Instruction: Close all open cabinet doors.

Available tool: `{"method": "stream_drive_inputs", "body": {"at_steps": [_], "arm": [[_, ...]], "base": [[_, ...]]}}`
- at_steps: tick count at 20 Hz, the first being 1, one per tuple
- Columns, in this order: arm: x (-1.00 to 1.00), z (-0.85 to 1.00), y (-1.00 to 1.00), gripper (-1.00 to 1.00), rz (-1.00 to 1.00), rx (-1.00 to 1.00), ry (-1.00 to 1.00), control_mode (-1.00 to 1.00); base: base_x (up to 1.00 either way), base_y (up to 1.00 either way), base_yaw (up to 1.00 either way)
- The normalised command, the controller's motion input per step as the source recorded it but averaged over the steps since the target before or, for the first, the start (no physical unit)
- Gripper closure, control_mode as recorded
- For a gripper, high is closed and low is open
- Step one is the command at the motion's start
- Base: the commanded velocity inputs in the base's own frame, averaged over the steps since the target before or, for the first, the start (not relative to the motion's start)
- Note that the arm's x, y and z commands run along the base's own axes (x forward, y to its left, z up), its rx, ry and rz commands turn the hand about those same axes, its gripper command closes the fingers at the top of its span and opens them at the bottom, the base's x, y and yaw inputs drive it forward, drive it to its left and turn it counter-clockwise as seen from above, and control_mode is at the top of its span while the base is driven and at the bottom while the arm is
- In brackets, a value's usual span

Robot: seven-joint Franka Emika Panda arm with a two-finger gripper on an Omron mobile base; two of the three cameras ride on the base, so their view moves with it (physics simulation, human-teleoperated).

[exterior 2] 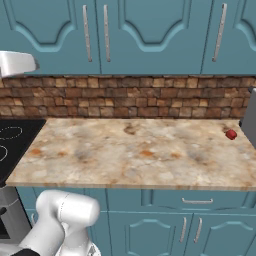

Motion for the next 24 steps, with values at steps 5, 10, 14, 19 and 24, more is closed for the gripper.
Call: {"method": "stream_drive_inputs", "body": {"at_steps": [5, 10, 14, 19, 24], "arm": [[-0.02, -0.09, -0.02, -1.0, 0.0, 0.02, 0.02, -1.0], [0.0, 0.0, 0.0, -1.0, 0.0, 0.0, 0.0, -1.0], [-0.06, -0.11, 0.03, -1.0, 0.0, 0.0, 0.02, -1.0], [-0.02, -0.26, 0.3, -1.0, 0.0, 0.0, 0.06, -1.0], [-0.13, -0.26, 0.17, -1.0, 0.0, 0.0, 0.02, -1.0]], "base": [[0.0, 0.0, 0.0], [0.0, 0.0, 0.0], [0.0, 0.0, 0.0], [0.0, 0.0, 0.0], [0.0, 0.0, 0.0]]}}
